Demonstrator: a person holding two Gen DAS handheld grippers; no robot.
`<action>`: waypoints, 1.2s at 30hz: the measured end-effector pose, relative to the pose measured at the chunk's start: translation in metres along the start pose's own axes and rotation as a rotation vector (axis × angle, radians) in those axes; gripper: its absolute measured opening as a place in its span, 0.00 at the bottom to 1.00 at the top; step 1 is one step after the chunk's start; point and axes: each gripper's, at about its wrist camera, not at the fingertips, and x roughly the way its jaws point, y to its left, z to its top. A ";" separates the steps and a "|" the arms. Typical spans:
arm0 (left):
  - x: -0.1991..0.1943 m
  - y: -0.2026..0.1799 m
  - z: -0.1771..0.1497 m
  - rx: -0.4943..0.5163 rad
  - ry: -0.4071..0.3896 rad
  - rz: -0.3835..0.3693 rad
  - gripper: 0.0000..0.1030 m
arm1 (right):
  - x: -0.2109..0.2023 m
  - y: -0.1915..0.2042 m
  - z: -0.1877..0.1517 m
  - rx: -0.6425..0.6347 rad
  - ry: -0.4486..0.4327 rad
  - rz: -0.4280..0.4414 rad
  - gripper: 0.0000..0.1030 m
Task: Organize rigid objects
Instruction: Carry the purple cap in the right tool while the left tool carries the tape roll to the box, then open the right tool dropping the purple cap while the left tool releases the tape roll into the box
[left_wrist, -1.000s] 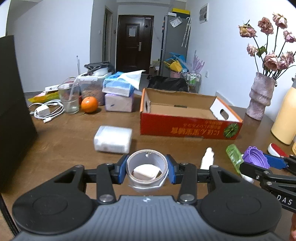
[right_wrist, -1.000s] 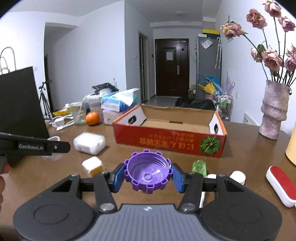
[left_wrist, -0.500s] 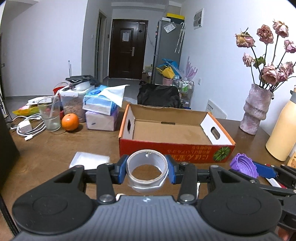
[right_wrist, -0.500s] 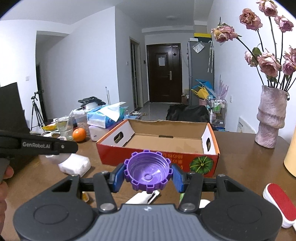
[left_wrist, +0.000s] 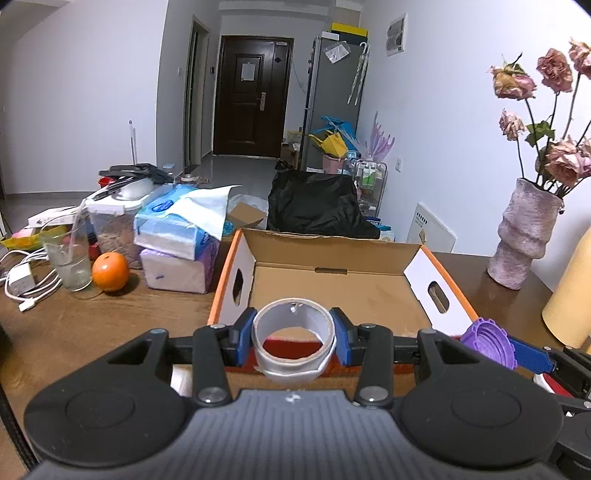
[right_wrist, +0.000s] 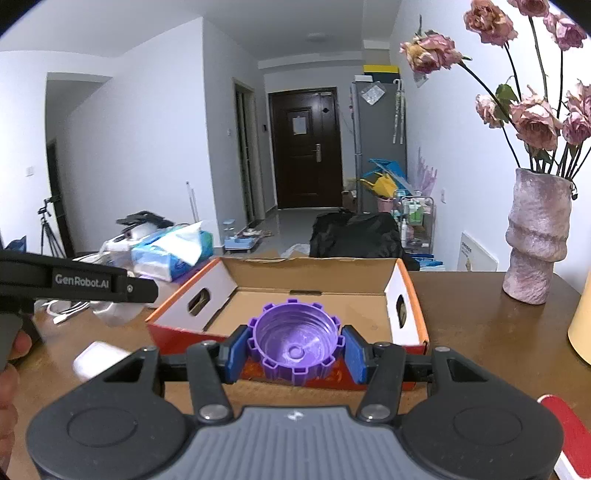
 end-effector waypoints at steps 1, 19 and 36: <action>0.006 -0.002 0.003 0.003 0.006 0.002 0.42 | 0.005 -0.002 0.002 0.004 -0.005 -0.008 0.51; 0.096 -0.012 0.026 0.011 0.024 0.036 0.42 | 0.089 -0.029 0.037 0.067 0.017 -0.046 0.51; 0.154 0.004 0.021 0.005 0.057 0.071 0.42 | 0.151 -0.031 0.035 0.034 0.138 -0.079 0.51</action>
